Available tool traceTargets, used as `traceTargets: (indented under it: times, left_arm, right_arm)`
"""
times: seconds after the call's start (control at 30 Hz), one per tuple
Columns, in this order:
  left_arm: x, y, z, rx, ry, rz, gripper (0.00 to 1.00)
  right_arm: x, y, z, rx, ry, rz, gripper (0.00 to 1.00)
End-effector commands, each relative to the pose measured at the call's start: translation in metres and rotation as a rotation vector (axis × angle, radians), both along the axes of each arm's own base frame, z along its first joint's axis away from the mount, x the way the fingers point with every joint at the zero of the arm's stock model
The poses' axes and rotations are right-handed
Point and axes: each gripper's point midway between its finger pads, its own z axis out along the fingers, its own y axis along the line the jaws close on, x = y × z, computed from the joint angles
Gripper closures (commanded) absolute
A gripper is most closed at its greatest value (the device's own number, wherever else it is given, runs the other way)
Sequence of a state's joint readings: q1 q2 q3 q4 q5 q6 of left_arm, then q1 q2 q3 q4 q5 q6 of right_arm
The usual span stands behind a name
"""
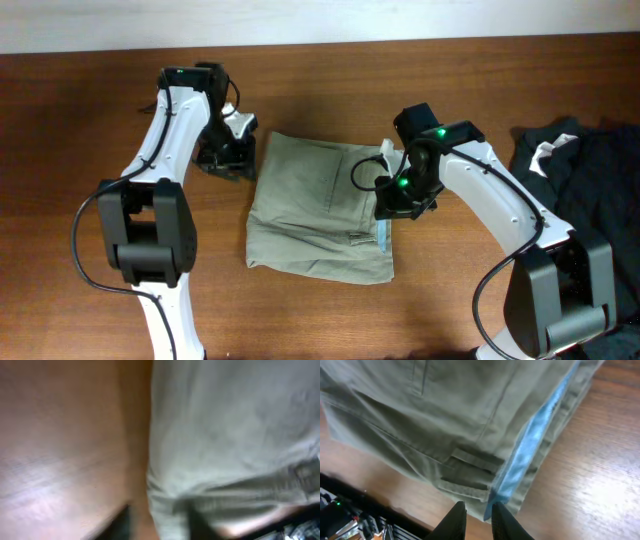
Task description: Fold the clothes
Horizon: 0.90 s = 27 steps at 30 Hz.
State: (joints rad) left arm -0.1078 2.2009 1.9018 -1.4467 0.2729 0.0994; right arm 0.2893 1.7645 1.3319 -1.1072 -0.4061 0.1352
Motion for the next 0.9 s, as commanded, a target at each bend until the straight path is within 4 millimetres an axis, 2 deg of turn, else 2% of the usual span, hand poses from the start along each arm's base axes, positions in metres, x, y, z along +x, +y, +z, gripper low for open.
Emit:
traceTargets:
  times: [0.0,0.1,0.17,0.23,0.3,0.33,0.37,0.43,0.53,0.63,0.7,0.77,0.8,0.87]
  left_arm:
    - [-0.028,-0.011,0.004,-0.042,0.109,-0.033,1.0]
    - [-0.054,-0.023,-0.002,-0.028,0.199,-0.076,1.0]
    - [-0.069,-0.029,-0.012,-0.018,0.248,-0.098,0.99]
    - [-0.092,-0.034,-0.032,-0.001,0.31,-0.118,0.99]
    - [-0.114,-0.033,-0.071,0.028,0.339,-0.093,0.99]
    - [-0.114,-0.031,-0.09,0.038,0.312,-0.052,0.99]
    - [-0.107,-0.03,-0.103,0.041,0.271,-0.014,0.99]
    - [-0.077,-0.015,-0.124,0.103,0.137,0.058,1.0]
    - [-0.011,-0.011,-0.131,0.087,-0.126,0.058,1.0]
    - [0.038,-0.021,-0.111,0.015,-0.291,0.02,1.0]
    - [0.073,-0.024,-0.081,0.013,-0.391,-0.004,0.99]
    - [0.099,-0.022,-0.033,0.026,-0.442,0.005,0.93]
    - [0.099,-0.022,-0.017,0.019,-0.429,0.007,0.91]
    - [0.082,-0.032,0.009,-0.042,-0.348,0.01,0.82]
  right_arm:
    - [0.012,0.007,0.0,0.04,-0.055,0.005,0.78]
    - [0.045,0.013,0.002,0.077,-0.126,-0.125,0.78]
    - [0.06,0.015,0.005,0.099,-0.171,-0.161,0.78]
    - [0.066,0.012,0.007,0.105,-0.187,-0.179,0.78]
    - [0.067,0.002,0.005,0.09,-0.177,-0.201,0.78]
    - [0.068,-0.001,0.004,0.08,-0.178,-0.208,0.78]
    - [0.068,-0.003,0.004,0.075,-0.18,-0.21,0.78]
    - [0.068,-0.002,0.004,0.076,-0.182,-0.206,0.78]
    - [0.068,-0.002,0.004,0.076,-0.183,-0.205,0.78]
    - [0.069,-0.002,0.004,0.077,-0.185,-0.205,0.78]
    - [0.071,-0.001,0.005,0.08,-0.194,-0.205,0.78]
    - [0.079,0.0,0.007,0.09,-0.232,-0.196,0.75]
    - [0.082,0.001,0.008,0.09,-0.256,-0.183,0.74]
    - [0.09,-0.006,0.007,0.046,-0.3,-0.179,0.73]
